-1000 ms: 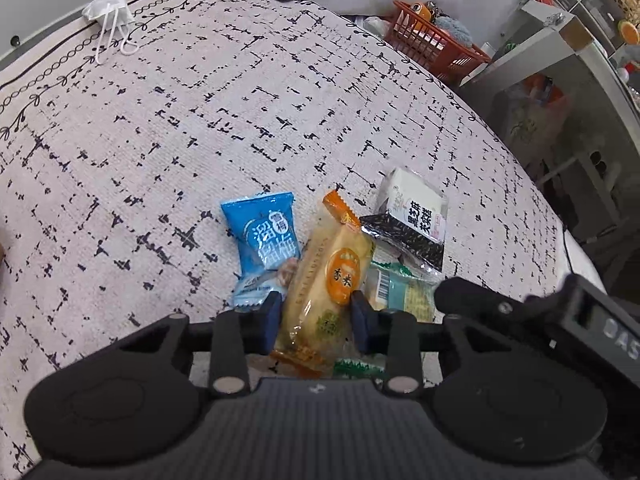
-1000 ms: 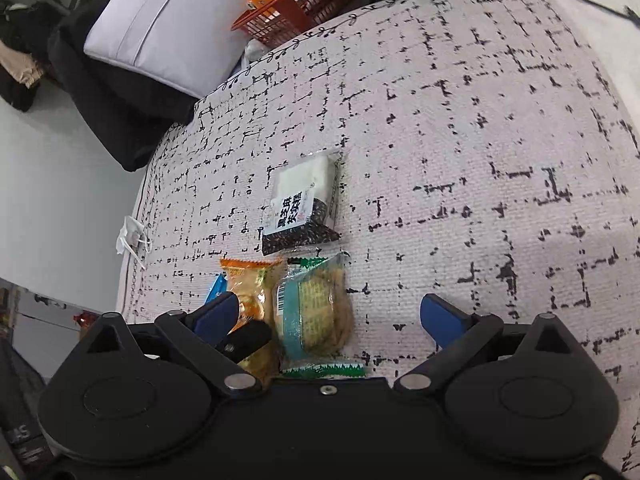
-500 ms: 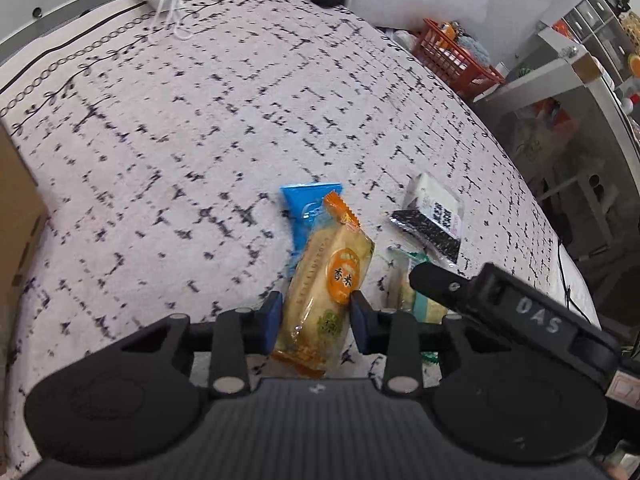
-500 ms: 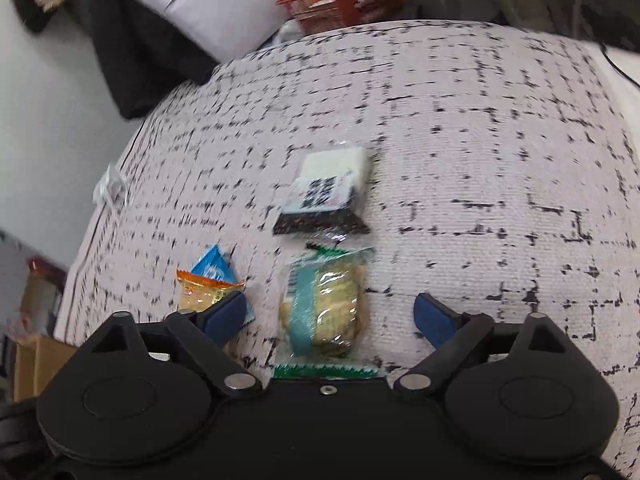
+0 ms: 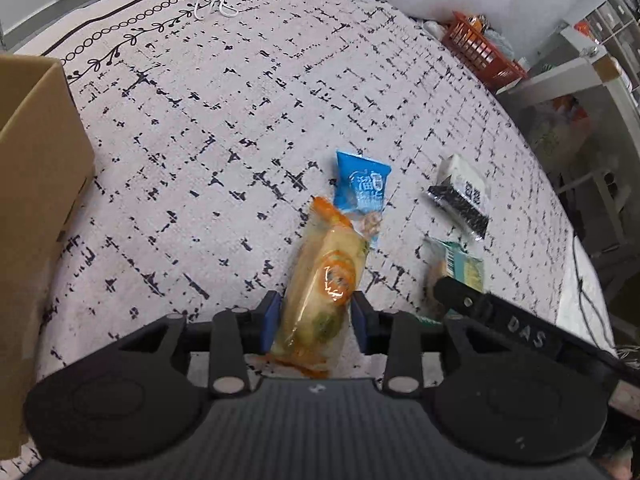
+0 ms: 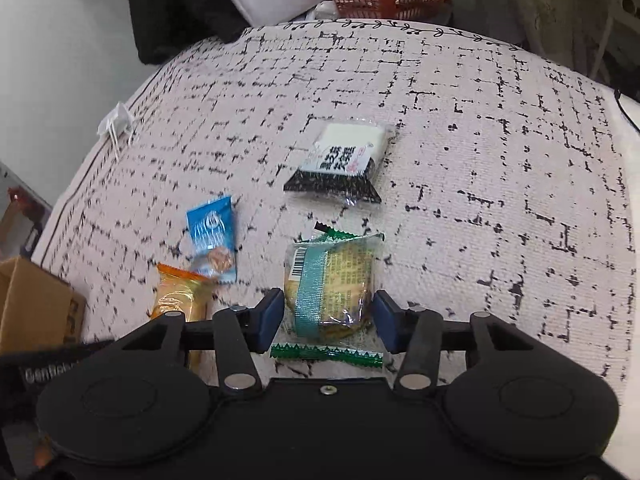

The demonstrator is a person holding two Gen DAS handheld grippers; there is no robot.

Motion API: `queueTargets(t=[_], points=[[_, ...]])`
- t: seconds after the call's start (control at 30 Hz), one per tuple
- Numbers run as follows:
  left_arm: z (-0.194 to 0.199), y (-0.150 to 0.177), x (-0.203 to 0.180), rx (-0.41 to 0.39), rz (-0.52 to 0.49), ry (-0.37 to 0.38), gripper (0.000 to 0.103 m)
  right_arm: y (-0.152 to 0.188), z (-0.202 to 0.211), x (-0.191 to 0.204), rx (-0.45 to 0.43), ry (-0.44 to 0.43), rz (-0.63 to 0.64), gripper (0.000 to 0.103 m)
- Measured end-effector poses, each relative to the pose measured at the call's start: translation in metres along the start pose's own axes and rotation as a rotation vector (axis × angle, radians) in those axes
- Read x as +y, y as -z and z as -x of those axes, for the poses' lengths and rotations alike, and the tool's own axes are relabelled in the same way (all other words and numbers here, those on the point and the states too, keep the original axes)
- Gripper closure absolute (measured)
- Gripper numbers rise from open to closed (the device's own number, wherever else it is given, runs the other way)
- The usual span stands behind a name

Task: Organize snacks
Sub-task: 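Grasp the orange cake packet with the left tool while the right tool grasps the clear teal-strip cake packet, then carry the orange cake packet and clear cake packet over the box with both tools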

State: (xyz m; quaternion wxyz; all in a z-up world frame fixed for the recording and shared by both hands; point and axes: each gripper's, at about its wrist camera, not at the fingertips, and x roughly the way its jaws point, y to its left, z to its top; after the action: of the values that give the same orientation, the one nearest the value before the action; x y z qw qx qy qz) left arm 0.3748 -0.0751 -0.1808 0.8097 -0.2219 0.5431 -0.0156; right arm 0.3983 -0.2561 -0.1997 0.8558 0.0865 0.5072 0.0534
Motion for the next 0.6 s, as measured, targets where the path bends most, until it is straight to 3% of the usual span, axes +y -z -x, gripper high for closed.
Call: queueTargets(t=[0.1, 0.2, 0.6], points=[[-0.001, -0.002, -0.003, -0.016, -0.023, -0.029, 0.057, 0.001, 0.002, 0.000, 0.007, 0.013, 0.009, 0.050], [-0.004, -0.004, -0.007, -0.024, -0.041, -0.037, 0.055, -0.001, 0.001, 0.002, -0.006, 0.036, 0.024, 0.039], [-0.022, 0.005, -0.021, -0.029, -0.176, -0.111, 0.055, -0.001, -0.014, 0.007, 0.000, 0.065, 0.095, 0.041]])
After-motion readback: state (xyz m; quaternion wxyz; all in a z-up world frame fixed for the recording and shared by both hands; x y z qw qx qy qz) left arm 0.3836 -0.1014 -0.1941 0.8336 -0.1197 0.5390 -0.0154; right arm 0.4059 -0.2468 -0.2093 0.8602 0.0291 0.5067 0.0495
